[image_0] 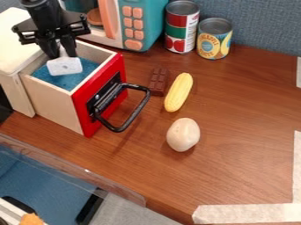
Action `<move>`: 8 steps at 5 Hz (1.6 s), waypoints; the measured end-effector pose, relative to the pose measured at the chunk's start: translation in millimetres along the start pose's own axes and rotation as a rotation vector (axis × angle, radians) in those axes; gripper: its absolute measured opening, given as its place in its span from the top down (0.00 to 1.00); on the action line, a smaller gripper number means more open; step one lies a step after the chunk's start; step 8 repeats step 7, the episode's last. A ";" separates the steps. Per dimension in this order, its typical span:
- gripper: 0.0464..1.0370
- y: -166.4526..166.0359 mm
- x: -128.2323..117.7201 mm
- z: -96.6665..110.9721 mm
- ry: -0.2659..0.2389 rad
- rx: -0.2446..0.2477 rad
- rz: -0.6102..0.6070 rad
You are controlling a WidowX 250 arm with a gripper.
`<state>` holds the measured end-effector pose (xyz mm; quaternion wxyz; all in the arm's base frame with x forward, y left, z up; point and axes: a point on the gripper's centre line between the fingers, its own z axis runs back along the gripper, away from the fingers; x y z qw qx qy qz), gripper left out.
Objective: Put the white object inside the drawer
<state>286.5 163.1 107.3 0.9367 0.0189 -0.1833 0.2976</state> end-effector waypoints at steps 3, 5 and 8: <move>0.03 -16.9 -2.7 8.4 -0.007 -0.031 -0.056; 0.04 -35.9 -16.8 23.4 0.051 -0.059 -0.145; 0.04 -72.2 -41.4 46.1 0.045 -0.081 -0.289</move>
